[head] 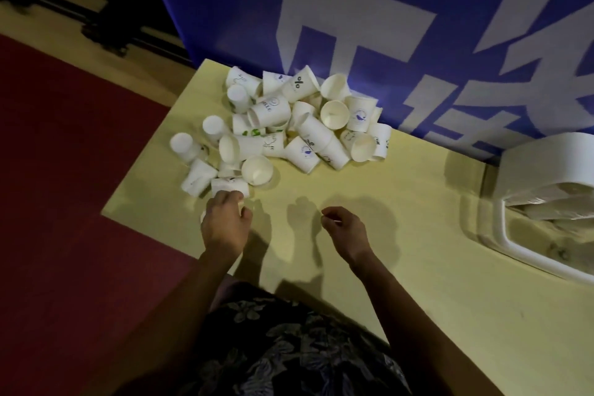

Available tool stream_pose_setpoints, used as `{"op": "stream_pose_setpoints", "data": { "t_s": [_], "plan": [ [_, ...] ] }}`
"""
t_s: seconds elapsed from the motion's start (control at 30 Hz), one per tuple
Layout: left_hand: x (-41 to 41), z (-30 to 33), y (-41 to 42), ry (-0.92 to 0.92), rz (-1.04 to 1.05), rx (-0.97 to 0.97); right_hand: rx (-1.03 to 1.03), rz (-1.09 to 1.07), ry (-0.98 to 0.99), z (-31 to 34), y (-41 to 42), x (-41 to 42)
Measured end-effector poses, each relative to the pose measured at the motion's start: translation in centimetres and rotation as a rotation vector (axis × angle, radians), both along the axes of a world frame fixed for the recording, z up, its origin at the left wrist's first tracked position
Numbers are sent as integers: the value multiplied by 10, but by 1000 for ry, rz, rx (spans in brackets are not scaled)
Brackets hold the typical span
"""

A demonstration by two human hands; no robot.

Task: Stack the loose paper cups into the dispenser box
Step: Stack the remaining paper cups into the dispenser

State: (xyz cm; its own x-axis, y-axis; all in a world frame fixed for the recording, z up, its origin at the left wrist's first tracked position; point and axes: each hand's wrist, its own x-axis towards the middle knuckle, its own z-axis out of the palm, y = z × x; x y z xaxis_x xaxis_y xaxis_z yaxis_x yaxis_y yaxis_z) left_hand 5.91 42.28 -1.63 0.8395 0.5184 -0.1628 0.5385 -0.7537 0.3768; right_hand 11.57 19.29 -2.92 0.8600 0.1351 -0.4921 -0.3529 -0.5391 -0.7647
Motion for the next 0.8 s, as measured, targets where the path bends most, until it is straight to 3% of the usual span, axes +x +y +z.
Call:
{"op": "stream_pose_setpoints", "data": {
  "t_s": [0.1, 0.2, 0.37, 0.5, 0.6, 0.73, 0.8],
  "plan": [
    [-12, -9, 33, 163, -7, 29, -51, 77, -24, -1, 43, -5],
    [-16, -18, 52, 299, -13, -75, -131, 220, -119, -2, 78, -3],
    [-8, -26, 62, 352, 10, -225, -220, 497, -392, -5, 123, 13],
    [-5, -27, 71, 289, 52, -346, -321, 634, -296, -18, 146, 27],
    [-5, -23, 76, 226, 192, -544, -344, 475, -183, -29, 149, 28],
    [3, -10, 61, 79, 526, -1137, -304, 98, -202, -20, 132, 18],
    [11, -4, 49, 39, 573, -1308, -252, -43, -219, -11, 118, 11]
  ]
}}
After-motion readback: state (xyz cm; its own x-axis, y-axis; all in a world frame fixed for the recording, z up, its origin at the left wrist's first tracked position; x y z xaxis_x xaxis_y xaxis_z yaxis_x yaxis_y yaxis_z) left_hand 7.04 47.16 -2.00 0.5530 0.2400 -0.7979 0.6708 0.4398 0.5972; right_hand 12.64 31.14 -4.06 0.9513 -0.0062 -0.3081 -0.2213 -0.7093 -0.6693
